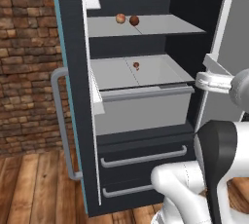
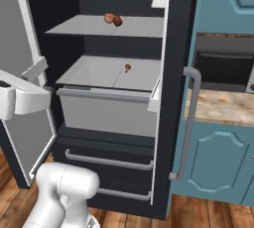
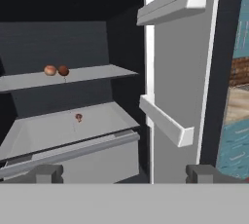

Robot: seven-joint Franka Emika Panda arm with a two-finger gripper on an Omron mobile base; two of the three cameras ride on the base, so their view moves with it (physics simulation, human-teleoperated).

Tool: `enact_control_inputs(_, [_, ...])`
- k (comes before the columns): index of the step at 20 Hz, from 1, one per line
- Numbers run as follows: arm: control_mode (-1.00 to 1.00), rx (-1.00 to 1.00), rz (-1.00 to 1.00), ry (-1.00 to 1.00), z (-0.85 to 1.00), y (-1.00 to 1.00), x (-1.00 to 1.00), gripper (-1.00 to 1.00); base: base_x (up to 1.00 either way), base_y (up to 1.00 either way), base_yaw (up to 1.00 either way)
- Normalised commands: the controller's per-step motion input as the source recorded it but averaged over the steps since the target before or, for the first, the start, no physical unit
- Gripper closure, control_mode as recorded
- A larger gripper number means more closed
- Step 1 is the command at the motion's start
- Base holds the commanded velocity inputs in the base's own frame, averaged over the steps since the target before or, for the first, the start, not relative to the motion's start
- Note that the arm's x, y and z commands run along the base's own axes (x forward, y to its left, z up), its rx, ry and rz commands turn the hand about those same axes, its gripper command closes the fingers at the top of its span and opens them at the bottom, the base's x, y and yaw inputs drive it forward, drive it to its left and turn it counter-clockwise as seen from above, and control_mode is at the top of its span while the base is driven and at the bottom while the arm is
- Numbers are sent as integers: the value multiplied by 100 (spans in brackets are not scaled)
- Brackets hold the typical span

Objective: Place the apple in the correct fridge rack based on whether it is a fruit or vegetable. Finally, close the fridge door.

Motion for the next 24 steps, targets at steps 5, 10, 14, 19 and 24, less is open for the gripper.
enact_control_inputs(5, [-100,-14,1,-13,4,87,-97,-100,0,0,0])
enact_control_inputs(10, [-100,-31,5,0,24,100,-51,-100,0,0,0])
enact_control_inputs(14, [-100,-39,4,0,27,100,-16,-100,0,0,0])
enact_control_inputs(19, [-100,-38,0,0,2,100,4,-100,0,0,0])
enact_control_inputs(24, [-100,-39,0,0,-2,100,26,-100,0,0,0])
